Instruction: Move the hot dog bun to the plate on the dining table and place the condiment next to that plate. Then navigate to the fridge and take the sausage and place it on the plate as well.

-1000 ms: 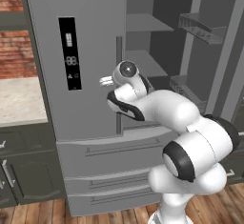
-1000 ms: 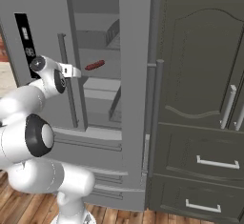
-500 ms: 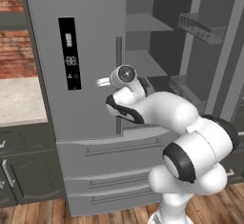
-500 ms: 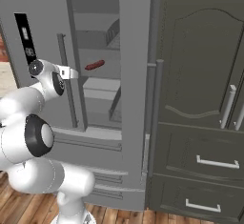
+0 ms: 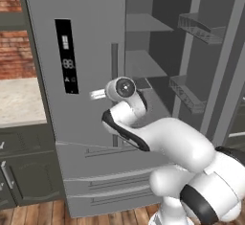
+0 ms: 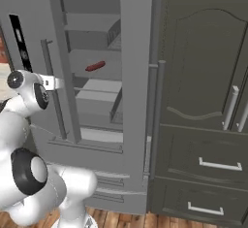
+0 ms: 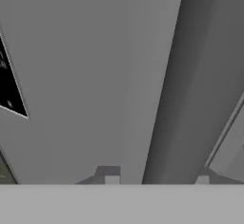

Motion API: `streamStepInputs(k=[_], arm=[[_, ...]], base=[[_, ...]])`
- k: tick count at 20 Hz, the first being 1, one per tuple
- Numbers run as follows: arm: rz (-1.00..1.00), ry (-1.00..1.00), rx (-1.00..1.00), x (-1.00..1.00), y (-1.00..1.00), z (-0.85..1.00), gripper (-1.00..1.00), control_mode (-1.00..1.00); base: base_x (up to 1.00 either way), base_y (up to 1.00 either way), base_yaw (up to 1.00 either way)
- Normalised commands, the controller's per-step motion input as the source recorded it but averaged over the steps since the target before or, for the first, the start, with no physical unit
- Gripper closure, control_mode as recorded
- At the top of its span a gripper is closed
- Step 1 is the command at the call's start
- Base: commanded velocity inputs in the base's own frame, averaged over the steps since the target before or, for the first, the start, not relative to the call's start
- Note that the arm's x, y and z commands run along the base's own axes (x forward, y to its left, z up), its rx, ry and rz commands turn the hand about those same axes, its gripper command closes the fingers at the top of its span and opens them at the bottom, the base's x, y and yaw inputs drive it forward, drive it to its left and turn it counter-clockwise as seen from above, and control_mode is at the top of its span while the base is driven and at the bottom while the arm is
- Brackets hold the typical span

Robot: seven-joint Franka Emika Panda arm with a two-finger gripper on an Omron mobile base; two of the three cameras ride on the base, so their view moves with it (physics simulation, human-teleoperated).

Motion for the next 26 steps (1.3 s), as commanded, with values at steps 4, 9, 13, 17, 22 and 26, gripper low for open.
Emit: streamStepInputs(k=[4,9,13,17,22,26], arm=[[0.1,0.0,0.0,-1.0,0.81,0.2,1.0,-1.0],[0.14,0.07,0.0,-1.0,0.88,0.32,1.0,-1.0],[0.17,0.11,0.0,-1.0,1.0,0.3,1.0,-1.0],[0.18,0.12,0.0,-1.0,1.0,0.23,-1.0,-1.0],[0.08,0.01,0.0,-1.0,0.44,0.31,-1.0,-1.0],[-0.01,-0.08,0.01,-0.99,-0.75,0.47,-1.0,-1.0]], base=[[0.0,0.0,0.0],[0.0,0.0,0.0],[0.0,0.0,0.0],[0.0,0.0,0.0],[0.0,0.0,0.0],[0.0,0.0,0.0]])
